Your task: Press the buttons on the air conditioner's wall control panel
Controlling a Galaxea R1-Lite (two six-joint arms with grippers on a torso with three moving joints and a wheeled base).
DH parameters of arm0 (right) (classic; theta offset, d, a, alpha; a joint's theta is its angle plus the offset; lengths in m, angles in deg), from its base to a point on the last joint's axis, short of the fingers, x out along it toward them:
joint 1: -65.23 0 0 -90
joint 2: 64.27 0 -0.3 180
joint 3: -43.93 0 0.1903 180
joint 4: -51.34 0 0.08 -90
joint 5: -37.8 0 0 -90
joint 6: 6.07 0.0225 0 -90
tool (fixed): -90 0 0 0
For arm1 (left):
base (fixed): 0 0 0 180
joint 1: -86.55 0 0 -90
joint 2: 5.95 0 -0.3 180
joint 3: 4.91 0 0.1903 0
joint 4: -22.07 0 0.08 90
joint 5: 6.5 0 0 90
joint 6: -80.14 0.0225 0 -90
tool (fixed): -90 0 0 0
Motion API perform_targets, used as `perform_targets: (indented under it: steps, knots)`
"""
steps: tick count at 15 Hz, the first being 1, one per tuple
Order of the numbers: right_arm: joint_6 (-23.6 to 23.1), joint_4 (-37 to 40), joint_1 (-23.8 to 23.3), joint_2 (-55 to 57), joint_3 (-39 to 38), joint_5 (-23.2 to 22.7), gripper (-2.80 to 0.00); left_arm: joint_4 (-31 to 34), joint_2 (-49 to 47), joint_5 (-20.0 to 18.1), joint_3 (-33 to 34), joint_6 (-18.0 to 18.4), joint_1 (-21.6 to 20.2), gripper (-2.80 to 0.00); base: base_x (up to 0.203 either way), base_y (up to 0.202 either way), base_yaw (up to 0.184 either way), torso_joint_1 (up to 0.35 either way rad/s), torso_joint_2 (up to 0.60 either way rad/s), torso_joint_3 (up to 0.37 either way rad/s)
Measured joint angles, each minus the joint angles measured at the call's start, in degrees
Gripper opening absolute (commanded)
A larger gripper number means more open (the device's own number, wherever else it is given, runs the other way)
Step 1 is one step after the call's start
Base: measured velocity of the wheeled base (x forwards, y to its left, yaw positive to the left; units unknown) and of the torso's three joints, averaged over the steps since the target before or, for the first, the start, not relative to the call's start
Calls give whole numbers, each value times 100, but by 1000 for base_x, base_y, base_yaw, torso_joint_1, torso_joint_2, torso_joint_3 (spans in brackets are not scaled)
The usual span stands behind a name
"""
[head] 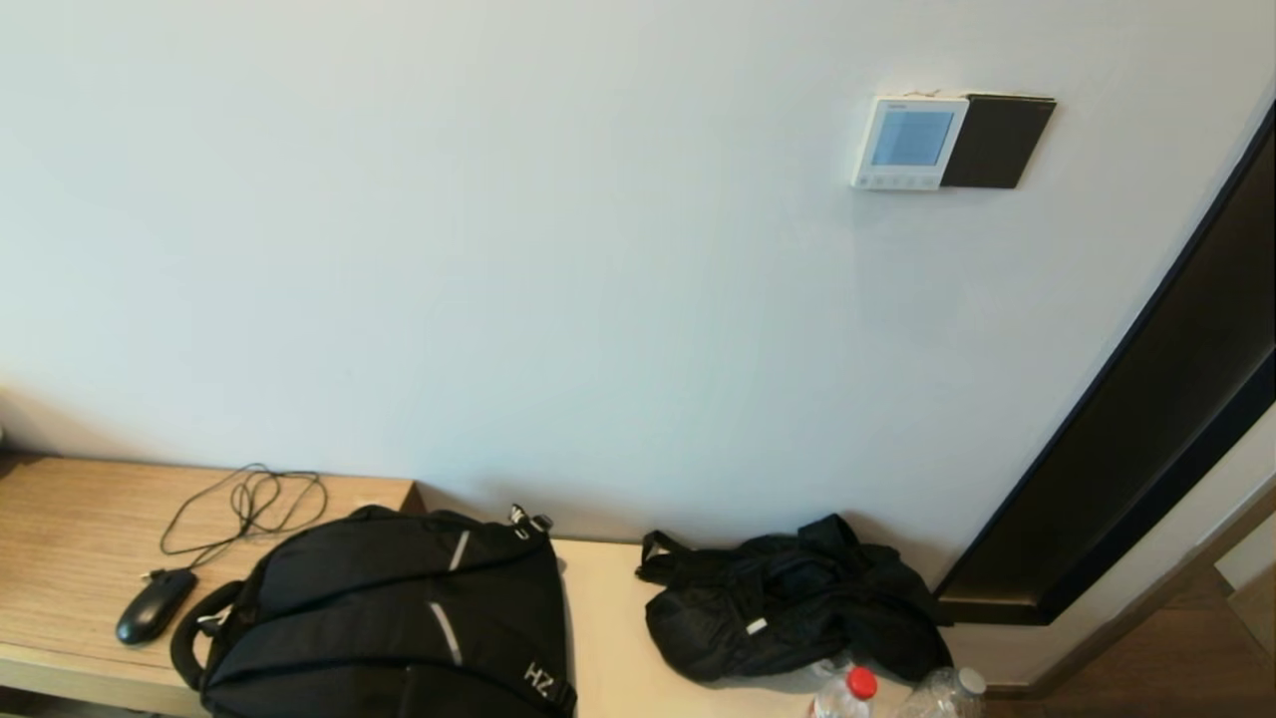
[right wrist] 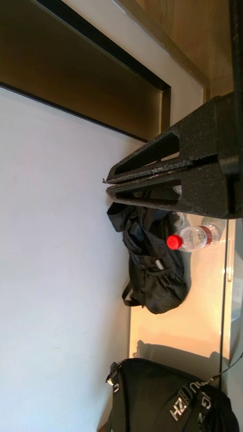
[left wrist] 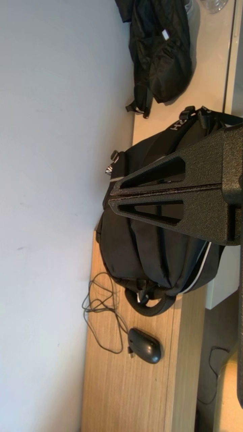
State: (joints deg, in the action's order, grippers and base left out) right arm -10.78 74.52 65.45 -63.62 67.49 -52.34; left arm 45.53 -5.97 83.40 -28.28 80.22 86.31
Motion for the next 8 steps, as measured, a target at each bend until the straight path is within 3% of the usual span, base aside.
perform_targets:
  steps: [5,8]
  knots:
    - [16,-12,3,-73,-14,-87,-280,-1,0,2,0,-1,0,-280,0,0,0,0,0,0]
    - [312,-23,3,-76,-14,-78,-280,-2,0,0,0,-2,0,-280,0,0,0,0,0,0]
